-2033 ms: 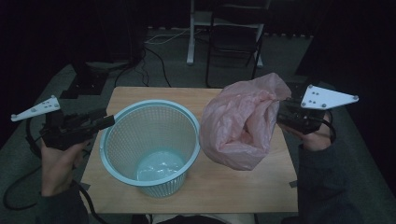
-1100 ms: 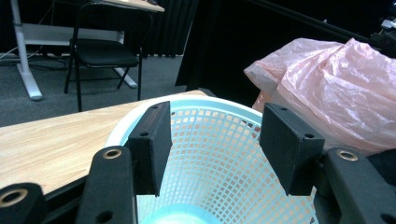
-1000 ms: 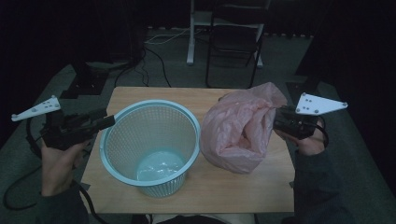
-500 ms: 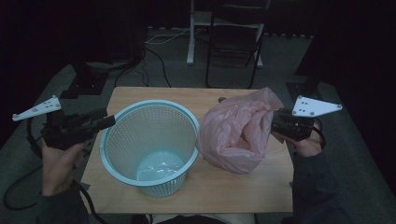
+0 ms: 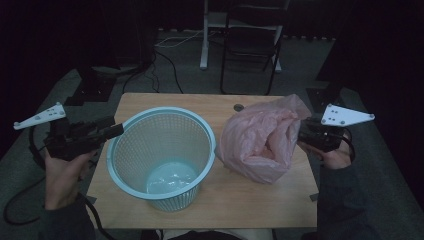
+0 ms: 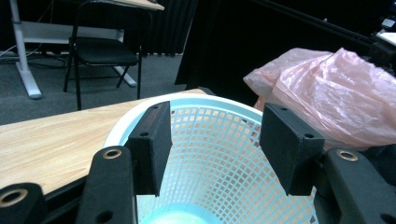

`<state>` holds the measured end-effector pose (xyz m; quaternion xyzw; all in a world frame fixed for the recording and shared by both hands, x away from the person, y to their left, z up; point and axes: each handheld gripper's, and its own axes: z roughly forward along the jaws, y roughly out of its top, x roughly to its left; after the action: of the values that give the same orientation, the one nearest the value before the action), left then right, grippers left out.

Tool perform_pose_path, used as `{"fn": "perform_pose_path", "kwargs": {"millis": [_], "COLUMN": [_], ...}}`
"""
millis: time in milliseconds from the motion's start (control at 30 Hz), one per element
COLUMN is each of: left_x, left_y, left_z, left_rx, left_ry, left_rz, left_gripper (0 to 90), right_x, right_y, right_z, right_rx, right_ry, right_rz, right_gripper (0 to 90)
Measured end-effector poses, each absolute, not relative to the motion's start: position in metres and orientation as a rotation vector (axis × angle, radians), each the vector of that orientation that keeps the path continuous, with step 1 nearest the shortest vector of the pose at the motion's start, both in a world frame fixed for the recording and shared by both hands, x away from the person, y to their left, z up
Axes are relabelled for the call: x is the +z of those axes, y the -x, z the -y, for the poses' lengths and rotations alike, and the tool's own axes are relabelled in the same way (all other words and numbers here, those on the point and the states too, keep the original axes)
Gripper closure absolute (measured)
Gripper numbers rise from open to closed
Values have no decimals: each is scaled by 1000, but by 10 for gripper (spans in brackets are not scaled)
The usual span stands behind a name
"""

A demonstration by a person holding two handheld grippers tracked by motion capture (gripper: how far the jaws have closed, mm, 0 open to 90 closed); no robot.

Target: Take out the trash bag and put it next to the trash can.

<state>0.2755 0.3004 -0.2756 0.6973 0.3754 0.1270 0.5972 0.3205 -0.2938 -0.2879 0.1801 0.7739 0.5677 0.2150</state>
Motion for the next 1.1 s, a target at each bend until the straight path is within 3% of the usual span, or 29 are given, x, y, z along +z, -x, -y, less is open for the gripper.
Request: {"fn": "perform_pose_path", "kwargs": {"millis": [767,833,867,967,1100], "left_x": [-275,-276,-276,-276,-275], "left_y": [-275,-276,-276,-276,-275], "left_z": [-300,-299,-299,-299,-301], "left_rx": [295,294,293,294,295], "left_ry": [-1617,-1619,-1620,-1620,-1612], "left_rz": [-871,-872,-872,-871,-873], "left_gripper": [440,440,441,441,441], "right_x": [-390,-394,-395,-398,-392], "right_y": [-351,-352,-352,-355,-350], "right_z": [306,306,305,302,303], "right_rx": [1349,1344,1346,1283,1253], "right_ry": [-754,-763,-767,-812,-826], "right_rz": [-2350,-2359,-2371,-2407,-2412], "right_gripper": [875,812,739,436,286]}}
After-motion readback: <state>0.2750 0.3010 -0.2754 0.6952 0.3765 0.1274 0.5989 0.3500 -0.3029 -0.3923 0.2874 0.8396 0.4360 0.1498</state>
